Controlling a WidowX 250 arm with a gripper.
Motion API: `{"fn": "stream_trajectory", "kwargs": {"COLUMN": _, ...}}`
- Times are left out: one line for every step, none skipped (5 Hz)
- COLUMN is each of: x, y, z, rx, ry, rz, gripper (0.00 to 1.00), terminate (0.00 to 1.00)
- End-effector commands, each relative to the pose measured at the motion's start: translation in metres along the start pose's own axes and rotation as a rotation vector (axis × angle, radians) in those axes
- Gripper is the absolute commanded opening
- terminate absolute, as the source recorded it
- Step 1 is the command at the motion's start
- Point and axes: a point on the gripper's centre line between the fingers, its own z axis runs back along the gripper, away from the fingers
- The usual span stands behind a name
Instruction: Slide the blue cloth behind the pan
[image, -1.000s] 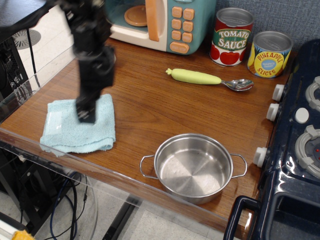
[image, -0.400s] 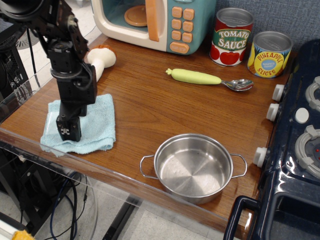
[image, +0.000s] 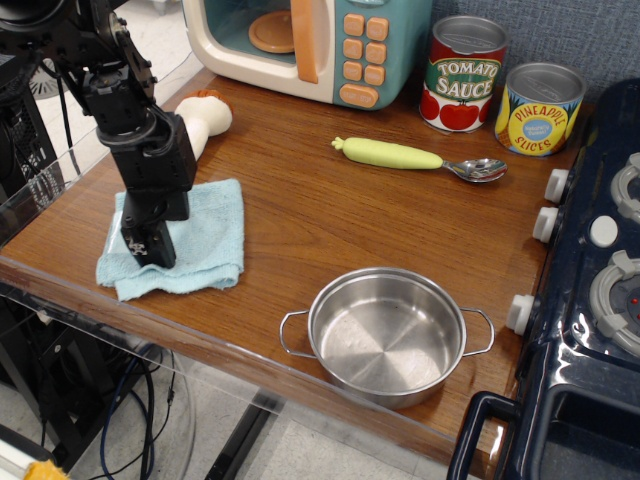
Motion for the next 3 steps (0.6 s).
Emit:
{"fn": "stream_trajectory", "kwargs": {"x": 0.083, "y": 0.002, "z": -0.023, "rx": -0.055, "ry": 0.040, "rz": -0.197, "gripper": 1.00, "terminate": 0.00}}
{"fn": "stream_trajectory", "kwargs": {"x": 0.121, "y": 0.006, "z": -0.028, "rx": -0.079, "ry": 0.053, "rz": -0.260, "gripper": 1.00, "terminate": 0.00}}
{"fn": "stream_trajectory", "kwargs": {"x": 0.154, "y": 0.005, "z": -0.034, "rx": -0.102, "ry": 0.013, "rz": -0.340, "gripper": 1.00, "terminate": 0.00}}
